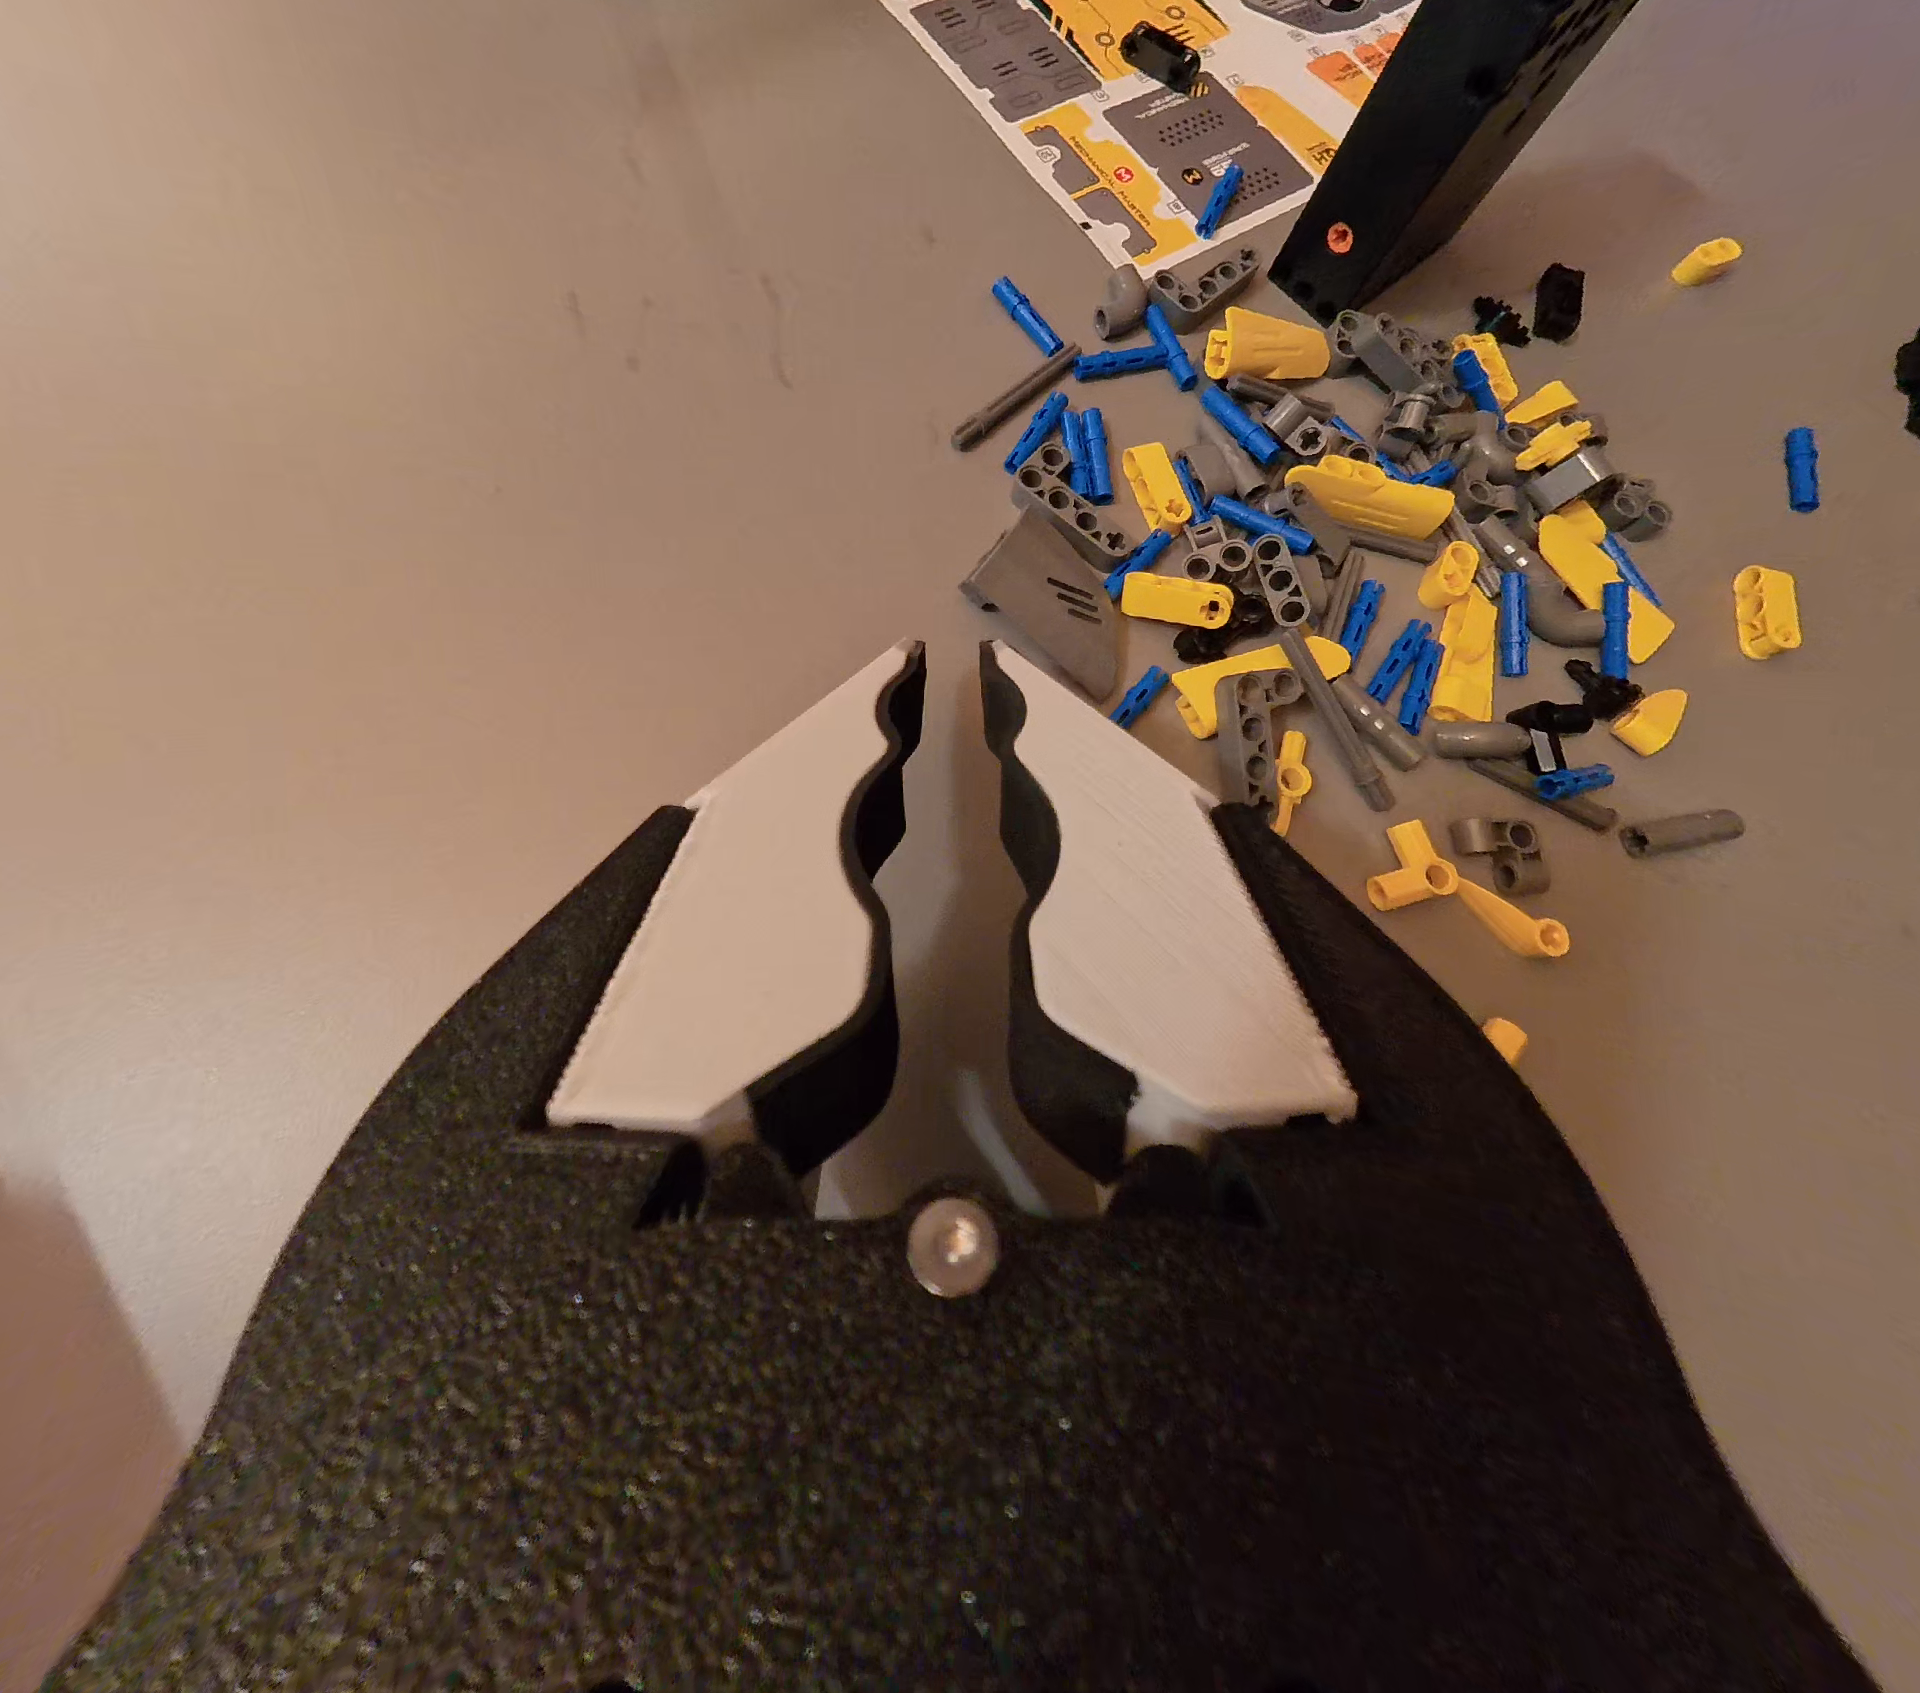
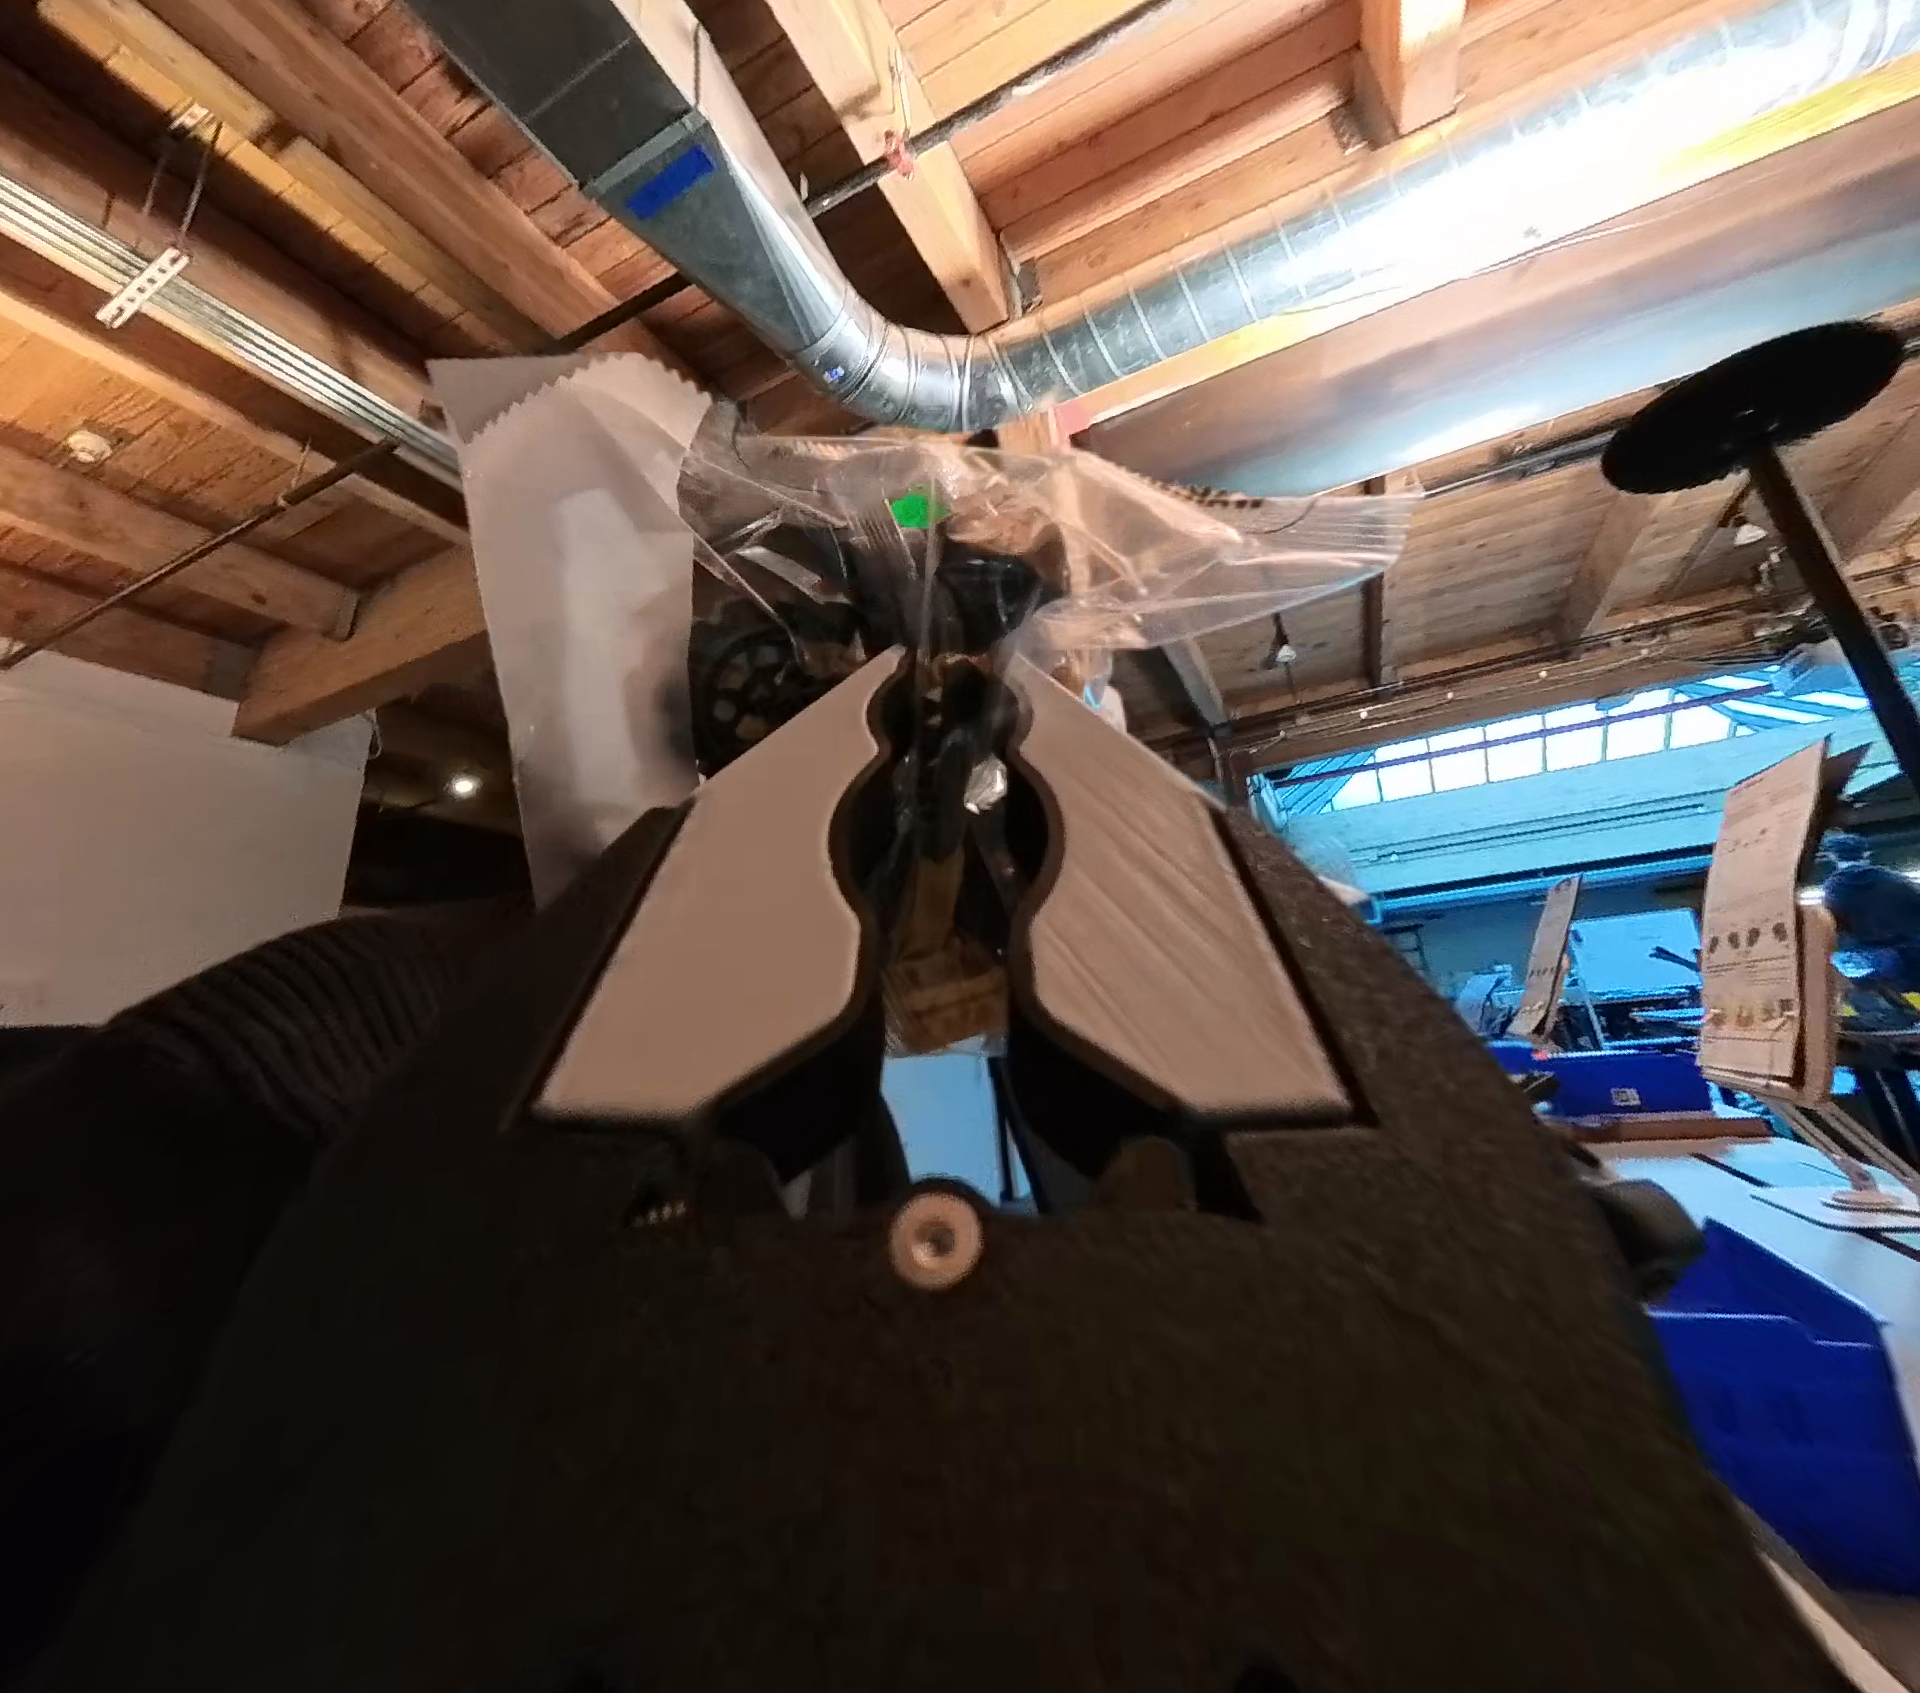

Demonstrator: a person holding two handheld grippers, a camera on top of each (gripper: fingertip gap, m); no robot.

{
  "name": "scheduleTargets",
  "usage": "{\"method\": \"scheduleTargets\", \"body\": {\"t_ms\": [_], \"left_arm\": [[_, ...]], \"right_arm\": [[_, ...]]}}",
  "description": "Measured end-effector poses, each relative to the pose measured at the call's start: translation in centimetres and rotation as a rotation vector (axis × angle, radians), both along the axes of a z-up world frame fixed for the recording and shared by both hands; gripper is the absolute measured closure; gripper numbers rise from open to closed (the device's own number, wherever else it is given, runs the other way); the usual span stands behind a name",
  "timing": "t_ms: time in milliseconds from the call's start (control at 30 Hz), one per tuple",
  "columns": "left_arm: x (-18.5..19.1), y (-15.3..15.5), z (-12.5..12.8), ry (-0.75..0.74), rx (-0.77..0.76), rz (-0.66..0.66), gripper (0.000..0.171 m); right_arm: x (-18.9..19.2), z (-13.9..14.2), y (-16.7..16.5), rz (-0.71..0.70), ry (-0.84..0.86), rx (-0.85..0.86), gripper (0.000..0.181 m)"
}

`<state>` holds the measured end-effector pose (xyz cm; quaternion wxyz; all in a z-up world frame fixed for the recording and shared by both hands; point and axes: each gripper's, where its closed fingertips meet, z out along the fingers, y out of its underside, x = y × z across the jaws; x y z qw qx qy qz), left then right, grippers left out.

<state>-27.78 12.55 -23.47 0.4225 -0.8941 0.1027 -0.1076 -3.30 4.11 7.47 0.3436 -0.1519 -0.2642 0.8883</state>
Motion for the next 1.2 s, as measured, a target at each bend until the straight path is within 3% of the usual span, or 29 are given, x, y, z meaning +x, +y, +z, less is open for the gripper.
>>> {"method": "scheduleTargets", "body": {"t_ms": [433, 567, 667, 933, 1100, 1200], "left_arm": [[0.0, 0.0, -0.1, 0.010, -0.004, 0.000, 0.162], [0.0, 0.0, -0.2, 0.010, -0.005, 0.000, 0.162], [0.0, 0.0, -0.2, 0.011, -0.005, -0.002, 0.162], [0.0, 0.0, -0.2, 0.012, -0.006, -0.003, 0.162], [0.1, -0.1, -0.3, 0.018, -0.011, -0.008, 0.162], [0.1, -0.1, -0.3, 0.019, -0.011, -0.009, 0.162]], "right_arm": [[2.0, 0.5, 1.7, -0.160, -0.040, -0.028, 0.171], [2.0, 0.6, 0.5, -0.213, -0.063, 0.060, 0.170], [3.7, 1.0, -2.5, -0.046, 0.039, 0.177, 0.171], [4.0, -0.3, -7.3, 0.217, 0.028, 0.392, 0.171], [5.3, -1.3, -10.0, 0.453, 0.064, 0.508, 0.171], [4.8, -1.7, -10.9, 0.502, 0.035, 0.536, 0.172]]}}
